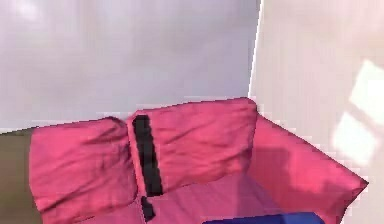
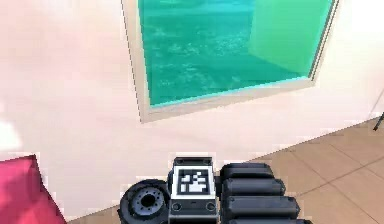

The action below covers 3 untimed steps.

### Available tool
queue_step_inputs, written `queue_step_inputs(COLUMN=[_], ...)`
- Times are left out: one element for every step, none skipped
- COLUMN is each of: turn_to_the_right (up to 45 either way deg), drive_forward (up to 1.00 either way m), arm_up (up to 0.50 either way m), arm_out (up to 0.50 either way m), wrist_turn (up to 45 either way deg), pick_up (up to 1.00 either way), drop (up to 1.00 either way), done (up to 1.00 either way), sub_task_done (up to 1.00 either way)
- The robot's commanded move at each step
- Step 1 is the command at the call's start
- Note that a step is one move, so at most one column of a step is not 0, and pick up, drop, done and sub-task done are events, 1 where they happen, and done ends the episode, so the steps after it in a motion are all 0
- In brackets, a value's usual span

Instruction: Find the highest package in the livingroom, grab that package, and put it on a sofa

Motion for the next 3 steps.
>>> queue_step_inputs(turn_to_the_right=[45.0, 45.0, 45.0], drive_forward=[0.0, 0.0, 0.0], arm_up=[0.0, 0.0, 0.0], arm_out=[0.0, 0.0, 0.0], wrist_turn=[0.0, 0.0, 0.0], pick_up=[0.0, 0.0, 0.0], drop=[0.0, 0.0, 0.0], done=[0.0, 0.0, 0.0], sub_task_done=[0.0, 0.0, 0.0])
